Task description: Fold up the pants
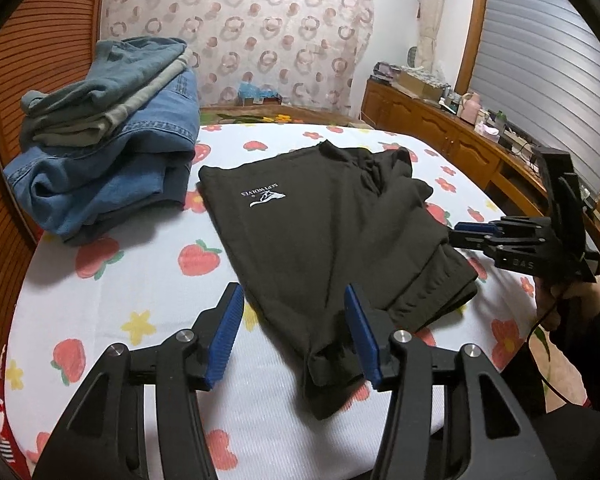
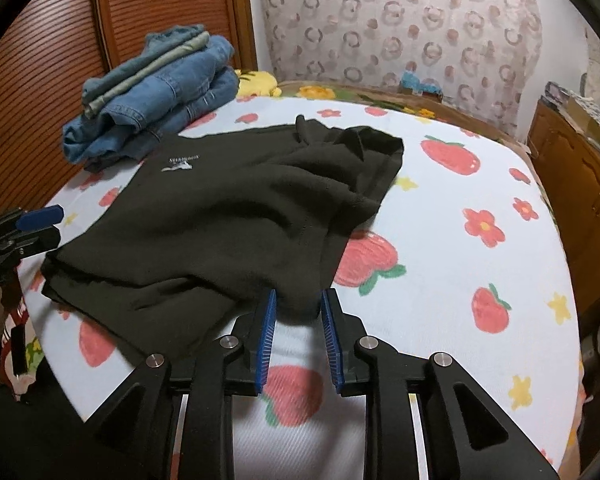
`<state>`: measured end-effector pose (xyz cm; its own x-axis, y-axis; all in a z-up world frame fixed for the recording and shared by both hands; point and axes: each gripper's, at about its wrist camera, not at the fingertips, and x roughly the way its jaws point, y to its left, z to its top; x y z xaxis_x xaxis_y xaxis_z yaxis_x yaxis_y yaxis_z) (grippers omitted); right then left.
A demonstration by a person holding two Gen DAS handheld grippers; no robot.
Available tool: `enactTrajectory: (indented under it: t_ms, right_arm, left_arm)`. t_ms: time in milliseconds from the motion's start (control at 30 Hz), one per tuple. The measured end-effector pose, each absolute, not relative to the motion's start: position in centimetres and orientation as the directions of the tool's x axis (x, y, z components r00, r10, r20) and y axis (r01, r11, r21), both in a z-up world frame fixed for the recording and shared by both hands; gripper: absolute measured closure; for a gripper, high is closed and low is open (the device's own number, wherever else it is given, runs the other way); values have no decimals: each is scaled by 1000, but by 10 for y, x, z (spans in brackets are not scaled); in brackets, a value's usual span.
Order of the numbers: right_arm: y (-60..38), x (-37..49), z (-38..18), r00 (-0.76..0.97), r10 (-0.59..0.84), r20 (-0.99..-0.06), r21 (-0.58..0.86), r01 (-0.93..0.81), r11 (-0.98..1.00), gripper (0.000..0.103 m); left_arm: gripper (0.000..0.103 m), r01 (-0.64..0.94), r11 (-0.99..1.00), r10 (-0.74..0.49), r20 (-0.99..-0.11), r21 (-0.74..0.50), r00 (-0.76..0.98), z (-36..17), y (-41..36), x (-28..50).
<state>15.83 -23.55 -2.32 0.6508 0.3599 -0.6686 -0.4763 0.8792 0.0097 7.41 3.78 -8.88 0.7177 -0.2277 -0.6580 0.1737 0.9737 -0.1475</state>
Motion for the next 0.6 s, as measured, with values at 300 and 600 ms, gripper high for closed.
enactTrajectory:
  t_ms: [300,600]
  right_arm:
    - [-224,167,-25,655,345,-672,-33,-492,870,79]
    - [-220,168,-20,655,352,-668,-69,-526,848,95]
  left_arm:
    - [50,174,974,-225,-662,-143,715,-93,41,73]
    - [50,165,976,-220,-656,-145,722,-92,46,72]
